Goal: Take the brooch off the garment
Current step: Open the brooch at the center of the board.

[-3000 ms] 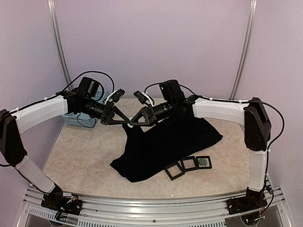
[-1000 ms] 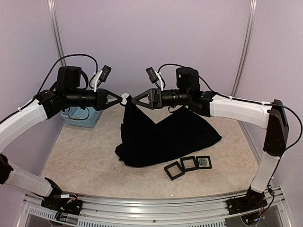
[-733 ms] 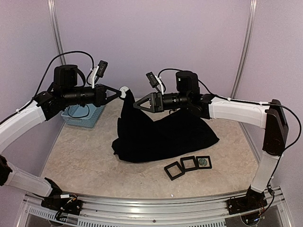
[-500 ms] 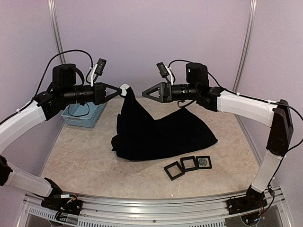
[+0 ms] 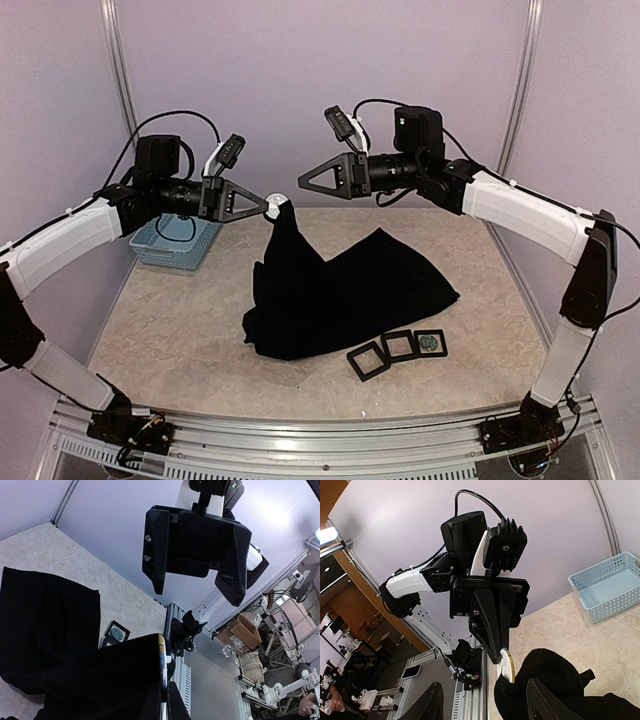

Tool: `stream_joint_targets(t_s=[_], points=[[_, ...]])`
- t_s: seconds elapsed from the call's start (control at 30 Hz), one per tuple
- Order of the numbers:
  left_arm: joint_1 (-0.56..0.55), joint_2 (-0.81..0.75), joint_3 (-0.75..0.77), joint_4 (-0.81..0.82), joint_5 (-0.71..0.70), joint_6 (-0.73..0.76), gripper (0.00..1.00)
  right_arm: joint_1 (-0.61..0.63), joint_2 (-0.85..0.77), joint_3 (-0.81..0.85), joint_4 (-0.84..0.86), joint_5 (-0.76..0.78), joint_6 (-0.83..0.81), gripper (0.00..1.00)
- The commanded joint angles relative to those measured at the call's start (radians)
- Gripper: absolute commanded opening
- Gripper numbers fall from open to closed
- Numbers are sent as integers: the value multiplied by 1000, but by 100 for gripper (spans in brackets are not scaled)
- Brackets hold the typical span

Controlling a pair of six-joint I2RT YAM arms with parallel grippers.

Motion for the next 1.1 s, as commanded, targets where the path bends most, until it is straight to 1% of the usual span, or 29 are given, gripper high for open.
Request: stream_joint_targets(t_s=[0.0,0.3,0.43,0.5,0.57,0.73,0.9,1.07], points=[[-11,33,48,-19,146,-21,0,27,39,-34,9,-68,27,57],[-29,66,58,-66,183,-5,0,75,106,-43,26,-104,57,52],[-29,64,55,-65,170,-5,0,79,107,-62,26,-110,59,42],[-29,62,52,-63,161,-5,0,79,103,-82,59,-113,71,38],[-27,59,48,-58,157,-8,0,79,94,-111,91,-122,95,37],[-27,57,44,-60,160,-10,0,79,68,-190,246,-133,196,34],[-29,51,41,-67,163,-6,0,77,59,-204,297,-119,233,30],[-30,48,40,-85,162,5,0,79,56,-222,371,-124,289,29]])
